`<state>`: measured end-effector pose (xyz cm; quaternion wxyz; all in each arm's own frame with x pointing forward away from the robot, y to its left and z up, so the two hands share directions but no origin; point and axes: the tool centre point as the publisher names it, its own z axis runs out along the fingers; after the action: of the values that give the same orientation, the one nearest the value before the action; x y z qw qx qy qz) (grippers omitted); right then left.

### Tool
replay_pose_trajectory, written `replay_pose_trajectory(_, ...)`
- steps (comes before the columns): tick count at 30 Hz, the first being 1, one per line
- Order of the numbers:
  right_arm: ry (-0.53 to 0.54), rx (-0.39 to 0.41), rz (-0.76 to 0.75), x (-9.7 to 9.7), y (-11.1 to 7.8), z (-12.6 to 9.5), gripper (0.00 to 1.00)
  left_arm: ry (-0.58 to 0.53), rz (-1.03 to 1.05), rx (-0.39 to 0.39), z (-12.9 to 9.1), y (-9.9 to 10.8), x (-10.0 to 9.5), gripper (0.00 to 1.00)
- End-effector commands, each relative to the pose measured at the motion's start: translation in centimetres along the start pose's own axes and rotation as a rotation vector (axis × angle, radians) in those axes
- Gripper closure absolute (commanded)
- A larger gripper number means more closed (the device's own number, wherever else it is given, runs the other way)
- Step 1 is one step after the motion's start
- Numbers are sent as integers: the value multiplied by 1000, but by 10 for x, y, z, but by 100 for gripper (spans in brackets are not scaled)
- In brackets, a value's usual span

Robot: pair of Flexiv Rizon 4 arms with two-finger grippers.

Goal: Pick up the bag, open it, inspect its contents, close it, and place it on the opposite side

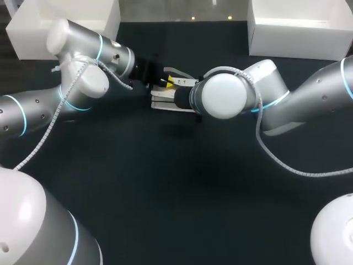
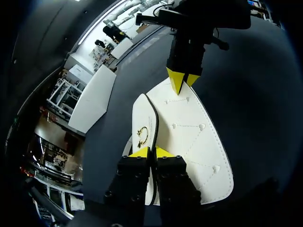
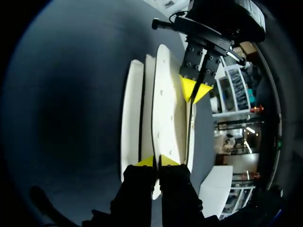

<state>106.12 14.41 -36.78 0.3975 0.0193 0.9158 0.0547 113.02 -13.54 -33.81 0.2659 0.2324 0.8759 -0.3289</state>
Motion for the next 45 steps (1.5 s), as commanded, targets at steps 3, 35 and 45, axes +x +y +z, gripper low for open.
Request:
replay_pose_trajectory(3,-4,-3,0,3,0,1,100,112,-65,45,-10,5,-27,100)
replay_pose_trajectory(35,-4,-3,0,3,0,1,100,103,-227,-32,-5,10,-24,37)
replay_pose_trajectory(45,-4,-3,0,3,0,1,100,67,-251,-82,11,17,-27,42)
